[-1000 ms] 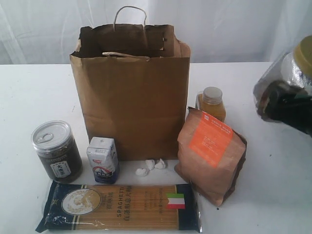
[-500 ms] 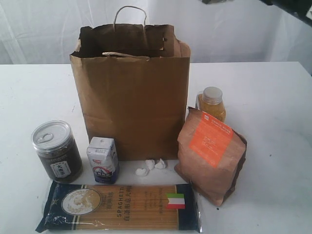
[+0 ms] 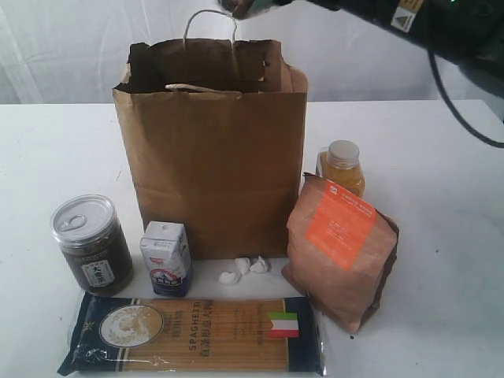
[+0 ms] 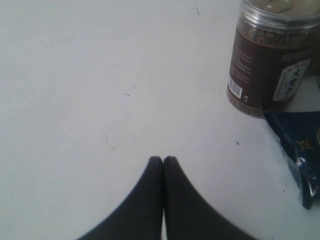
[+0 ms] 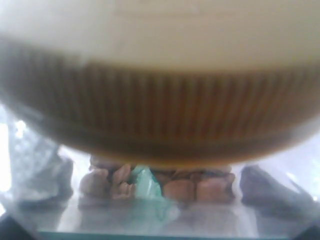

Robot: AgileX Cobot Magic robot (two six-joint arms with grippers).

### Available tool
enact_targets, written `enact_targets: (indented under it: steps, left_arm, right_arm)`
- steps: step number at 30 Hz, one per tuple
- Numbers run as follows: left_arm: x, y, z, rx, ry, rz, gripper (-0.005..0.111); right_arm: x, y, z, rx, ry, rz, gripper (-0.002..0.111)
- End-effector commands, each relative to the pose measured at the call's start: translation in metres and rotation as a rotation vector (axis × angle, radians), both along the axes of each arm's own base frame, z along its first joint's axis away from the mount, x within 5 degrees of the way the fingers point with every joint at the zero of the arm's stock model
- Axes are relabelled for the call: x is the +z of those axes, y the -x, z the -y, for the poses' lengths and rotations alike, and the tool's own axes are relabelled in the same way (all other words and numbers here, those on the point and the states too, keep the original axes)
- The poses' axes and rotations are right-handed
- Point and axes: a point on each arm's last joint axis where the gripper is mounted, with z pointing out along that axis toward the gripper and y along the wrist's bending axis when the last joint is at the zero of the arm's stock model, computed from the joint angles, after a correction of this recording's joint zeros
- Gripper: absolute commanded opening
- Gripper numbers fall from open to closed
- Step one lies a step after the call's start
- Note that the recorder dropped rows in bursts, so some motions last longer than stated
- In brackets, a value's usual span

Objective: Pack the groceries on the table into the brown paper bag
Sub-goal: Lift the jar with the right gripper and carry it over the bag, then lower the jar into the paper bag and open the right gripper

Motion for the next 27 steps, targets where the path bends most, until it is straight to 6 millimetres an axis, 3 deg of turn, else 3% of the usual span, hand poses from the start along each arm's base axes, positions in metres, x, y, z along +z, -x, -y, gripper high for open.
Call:
enact_targets:
  steps: [1,5,12,19,27]
  left_arm:
    - [-0.003,0.001,0.001,-0.008,0.002,-0.025,0.000]
    - [-0.003,0.001,0.001,-0.008,0.002,-0.025,0.000]
    - [-0.003,0.001,0.001,-0.008,0.002,-0.025,0.000]
    - [-0.003,0.001,0.001,-0.008,0.002,-0.025,0.000]
    - [-0.003,0.001,0.001,-0.008,0.002,-0.025,0.000]
  right_arm:
    - [-0.006,-0.007,-0.018,0.061,-0.034,-0.005,0.000]
    - [-0.013,-0.009,-0.029,0.099,0.031,0.016,0.000]
    - [-0.029,-0.010,-0.031,0.089,0.248,0.008,0.000]
    - [-0.027,-0.005,-0.035,0.150,0.206,0.004,0.000]
    - [-0.047,-0.013,-0.050,0.190,0.218,-0.038,0.003]
